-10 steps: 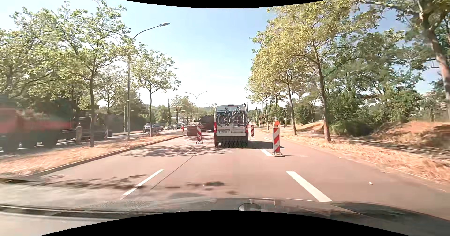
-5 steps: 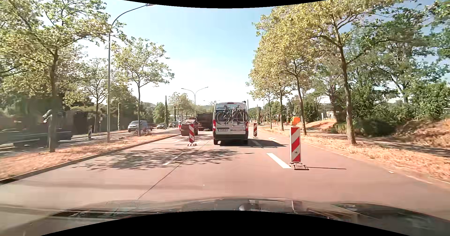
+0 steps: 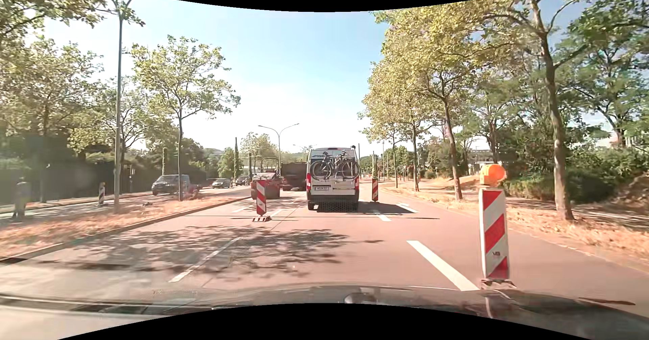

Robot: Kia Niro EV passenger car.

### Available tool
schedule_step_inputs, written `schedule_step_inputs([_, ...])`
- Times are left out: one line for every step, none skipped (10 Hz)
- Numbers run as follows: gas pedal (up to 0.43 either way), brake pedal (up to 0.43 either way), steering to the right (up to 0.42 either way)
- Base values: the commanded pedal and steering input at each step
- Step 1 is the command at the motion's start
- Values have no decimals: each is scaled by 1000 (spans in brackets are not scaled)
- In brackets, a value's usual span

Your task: Follow the waypoints while adhering to traffic rules and regulations

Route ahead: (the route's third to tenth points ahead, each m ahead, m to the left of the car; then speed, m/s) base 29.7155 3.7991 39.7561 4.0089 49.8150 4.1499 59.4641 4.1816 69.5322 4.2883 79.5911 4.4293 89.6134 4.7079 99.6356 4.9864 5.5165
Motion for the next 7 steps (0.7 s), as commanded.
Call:
schedule_step_inputs([0,0,-5])
schedule_step_inputs([0,0,-5])
schedule_step_inputs([0,0,-5])
schedule_step_inputs([0,0,-4])
schedule_step_inputs([0,0,-4])
schedule_step_inputs([0,0,-5])
schedule_step_inputs([0,0,-4])
